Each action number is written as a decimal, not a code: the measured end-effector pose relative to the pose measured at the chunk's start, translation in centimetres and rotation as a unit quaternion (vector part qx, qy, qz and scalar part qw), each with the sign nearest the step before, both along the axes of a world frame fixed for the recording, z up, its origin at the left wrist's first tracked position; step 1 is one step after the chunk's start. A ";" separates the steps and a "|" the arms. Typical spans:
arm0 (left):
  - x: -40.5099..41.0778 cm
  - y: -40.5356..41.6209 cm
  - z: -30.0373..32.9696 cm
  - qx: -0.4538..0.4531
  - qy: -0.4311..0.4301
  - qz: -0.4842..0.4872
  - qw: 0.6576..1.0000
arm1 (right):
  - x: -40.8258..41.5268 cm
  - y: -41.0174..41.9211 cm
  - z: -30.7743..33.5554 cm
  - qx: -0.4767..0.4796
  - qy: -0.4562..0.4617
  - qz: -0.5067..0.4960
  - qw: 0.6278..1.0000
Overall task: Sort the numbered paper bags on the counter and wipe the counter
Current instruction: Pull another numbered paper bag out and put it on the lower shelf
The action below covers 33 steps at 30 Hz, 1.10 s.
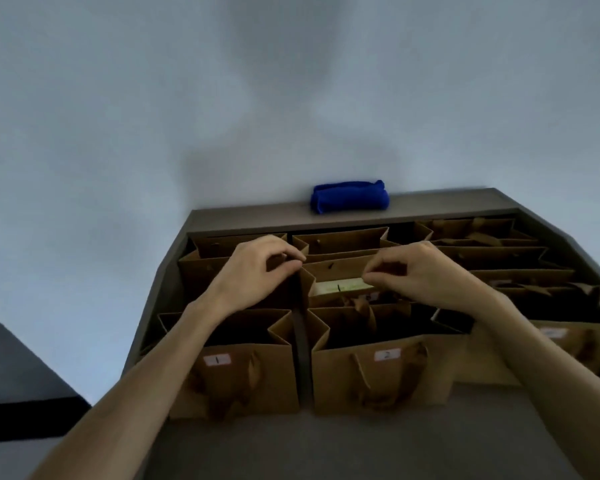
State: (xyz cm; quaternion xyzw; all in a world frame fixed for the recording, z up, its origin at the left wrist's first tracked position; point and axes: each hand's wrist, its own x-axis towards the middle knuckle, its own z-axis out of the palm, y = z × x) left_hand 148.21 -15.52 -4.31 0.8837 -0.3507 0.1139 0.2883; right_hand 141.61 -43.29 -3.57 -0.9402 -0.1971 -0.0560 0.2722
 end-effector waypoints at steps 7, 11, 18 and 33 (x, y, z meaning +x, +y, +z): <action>-0.7 -6.1 -1.8 0.068 0.035 -0.096 0.992 | -2.2 -3.2 -2.4 -0.127 0.015 -0.027 0.991; 0.1 -6.8 -2.6 0.066 0.042 -0.093 0.993 | -0.9 -3.3 -2.8 -0.137 -0.010 -0.054 0.989; 0.2 -7.0 -2.6 0.076 0.046 -0.071 0.994 | -0.4 -3.0 -2.2 -0.151 -0.011 -0.066 0.986; -1.3 -6.6 -1.8 0.104 0.062 -0.036 0.992 | -3.2 -3.7 -2.2 -0.047 -0.012 -0.029 0.998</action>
